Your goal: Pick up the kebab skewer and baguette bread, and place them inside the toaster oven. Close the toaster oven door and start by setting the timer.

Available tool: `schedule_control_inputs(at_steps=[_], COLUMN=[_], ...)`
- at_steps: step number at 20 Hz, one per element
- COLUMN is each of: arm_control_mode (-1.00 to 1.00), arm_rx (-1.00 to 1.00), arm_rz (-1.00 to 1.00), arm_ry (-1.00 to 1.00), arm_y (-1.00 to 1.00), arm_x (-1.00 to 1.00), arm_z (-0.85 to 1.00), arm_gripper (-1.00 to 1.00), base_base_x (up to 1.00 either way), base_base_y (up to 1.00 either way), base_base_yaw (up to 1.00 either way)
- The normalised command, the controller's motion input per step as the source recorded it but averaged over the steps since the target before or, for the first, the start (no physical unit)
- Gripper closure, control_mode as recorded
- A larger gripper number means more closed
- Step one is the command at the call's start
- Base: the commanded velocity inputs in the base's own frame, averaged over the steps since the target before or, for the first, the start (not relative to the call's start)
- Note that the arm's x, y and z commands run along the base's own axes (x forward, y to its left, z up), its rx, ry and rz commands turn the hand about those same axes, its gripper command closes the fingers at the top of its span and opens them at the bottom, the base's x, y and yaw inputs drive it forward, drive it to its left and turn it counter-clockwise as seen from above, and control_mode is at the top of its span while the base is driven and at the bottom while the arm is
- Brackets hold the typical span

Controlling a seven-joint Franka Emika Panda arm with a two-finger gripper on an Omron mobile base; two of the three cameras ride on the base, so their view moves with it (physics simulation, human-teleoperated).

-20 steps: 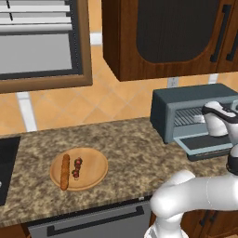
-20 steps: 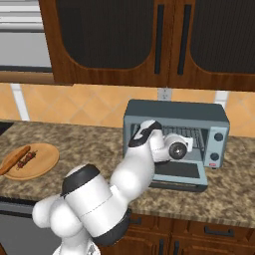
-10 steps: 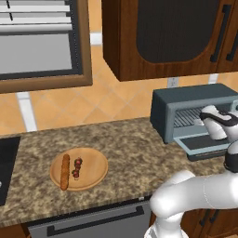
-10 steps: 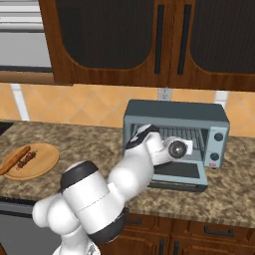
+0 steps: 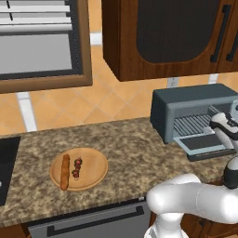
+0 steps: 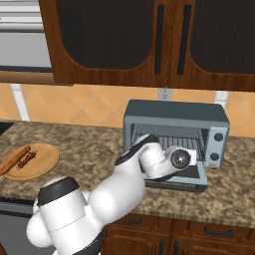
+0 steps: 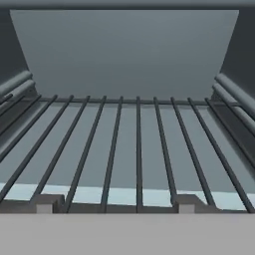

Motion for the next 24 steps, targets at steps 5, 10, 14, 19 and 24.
schedule_control_inputs(at_steps=[5, 10, 14, 19, 24], arm_control_mode=[-1.00, -1.00, -1.00, -1.00, -1.00], arm_rx=[0.00, 0.00, 0.00, 0.01, 0.01], arm_rz=[0.00, 0.00, 0.00, 0.00, 0.00], arm_ry=[0.19, 0.16, 0.06, 0.00, 0.07], arm_y=[0.00, -0.01, 0.00, 0.00, 0.04], arm_x=[-0.58, -0.40, -0.23, -0.25, -0.39], arm_z=[-0.34, -0.12, 0.09, 0.71, 0.70], arm_gripper=[-1.00, -1.00, -1.00, -1.00, -1.00], base_base_x=[0.00, 0.00, 0.00, 0.00, 0.00], base_base_y=[0.00, 0.00, 0.00, 0.00, 0.00], base_base_yaw=[0.00, 0.00, 0.00, 0.00, 0.00])
